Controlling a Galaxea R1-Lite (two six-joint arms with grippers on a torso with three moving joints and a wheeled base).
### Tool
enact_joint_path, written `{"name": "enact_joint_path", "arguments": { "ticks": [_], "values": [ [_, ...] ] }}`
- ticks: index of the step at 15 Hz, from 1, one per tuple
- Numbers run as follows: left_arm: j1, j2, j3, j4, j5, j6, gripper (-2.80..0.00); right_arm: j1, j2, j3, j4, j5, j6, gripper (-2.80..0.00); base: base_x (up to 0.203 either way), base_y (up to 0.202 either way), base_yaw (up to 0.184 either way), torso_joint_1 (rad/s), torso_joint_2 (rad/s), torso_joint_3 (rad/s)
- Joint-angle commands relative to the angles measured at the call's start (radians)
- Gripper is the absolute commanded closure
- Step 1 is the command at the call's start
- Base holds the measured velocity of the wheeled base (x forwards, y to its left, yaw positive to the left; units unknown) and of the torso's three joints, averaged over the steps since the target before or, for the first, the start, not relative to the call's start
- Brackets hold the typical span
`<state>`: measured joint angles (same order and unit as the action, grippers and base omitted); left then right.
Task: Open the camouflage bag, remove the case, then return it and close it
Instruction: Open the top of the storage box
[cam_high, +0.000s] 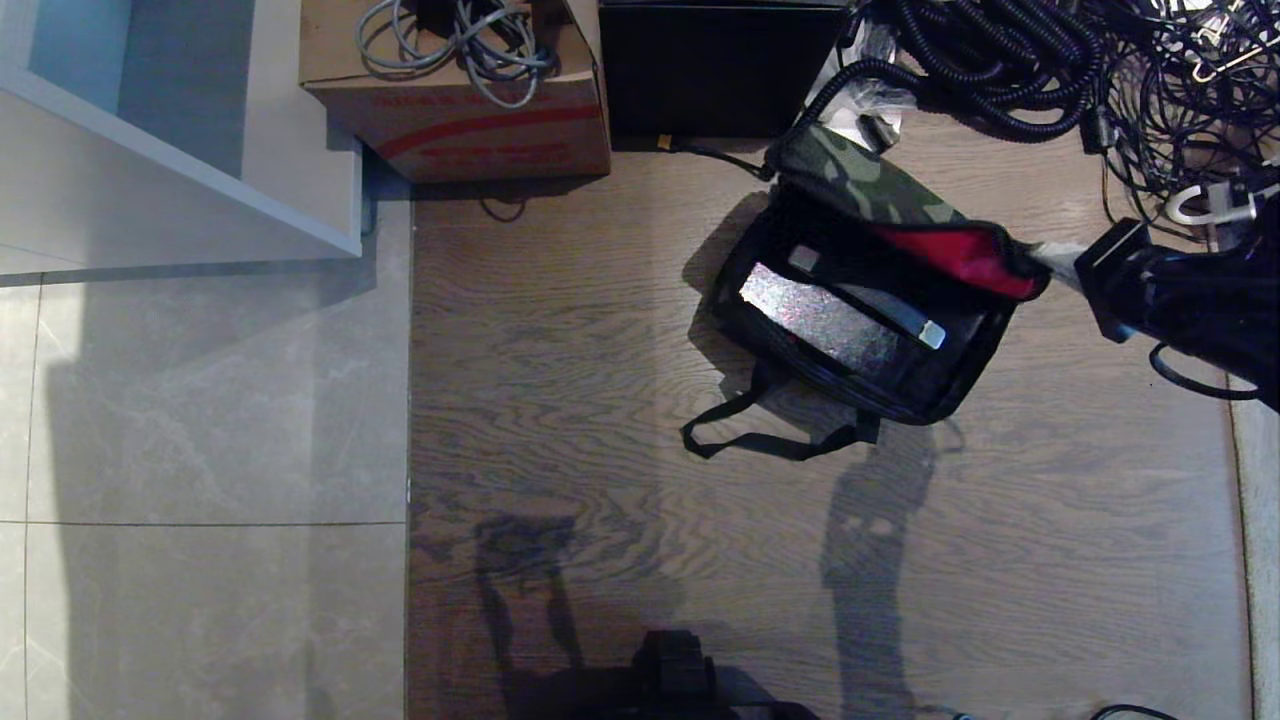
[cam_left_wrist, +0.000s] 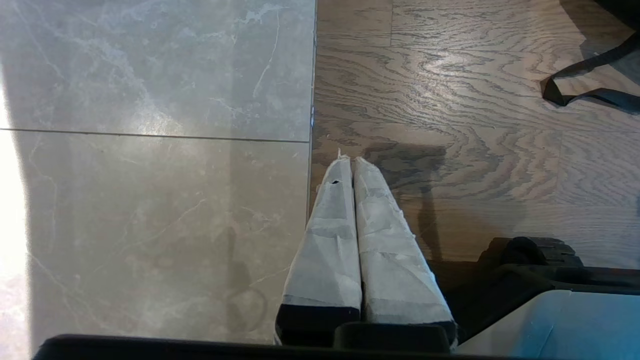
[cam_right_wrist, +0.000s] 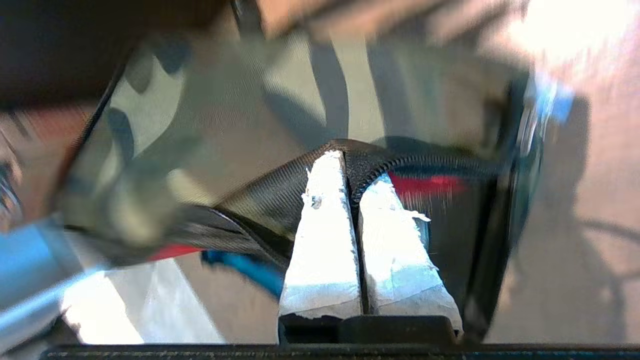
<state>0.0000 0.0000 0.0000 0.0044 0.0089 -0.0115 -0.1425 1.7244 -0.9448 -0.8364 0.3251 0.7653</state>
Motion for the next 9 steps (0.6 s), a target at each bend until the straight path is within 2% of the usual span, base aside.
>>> {"name": "enact_joint_path", "arguments": {
  "ticks": [1,3,5,6,7,9],
  "values": [
    [0.0,0.0,0.0,0.0,0.0,-0.001,0.0,-0.023,0.025,-0.069,-0.004,0.001,0.004,0.0,0.0,0.0,0.0,0.0,0.0,0.0],
    [0.0,0.0,0.0,0.0,0.0,-0.001,0.0,-0.045,0.053,-0.119,-0.008,-0.001,0.001,0.0,0.0,0.0,0.0,0.0,0.0,0.0],
    [0.0,0.0,0.0,0.0,0.0,-0.001,0.0,-0.069,0.087,-0.157,-0.013,-0.001,-0.037,0.0,0.0,0.0,0.0,0.0,0.0,0.0],
    [0.0,0.0,0.0,0.0,0.0,-0.001,0.0,-0.081,0.1,-0.163,-0.024,-0.001,-0.08,-2.8,0.0,0.0,0.0,0.0,0.0,0.0],
    [0.0,0.0,0.0,0.0,0.0,-0.001,0.0,-0.084,0.113,-0.166,-0.045,-0.001,-0.113,-2.8,0.0,0.0,0.0,0.0,0.0,0.0],
    [0.0,0.0,0.0,0.0,0.0,-0.001,0.0,-0.085,0.136,-0.168,-0.126,-0.004,-0.13,-2.8,0.0,0.0,0.0,0.0,0.0,0.0]
  ]
}}
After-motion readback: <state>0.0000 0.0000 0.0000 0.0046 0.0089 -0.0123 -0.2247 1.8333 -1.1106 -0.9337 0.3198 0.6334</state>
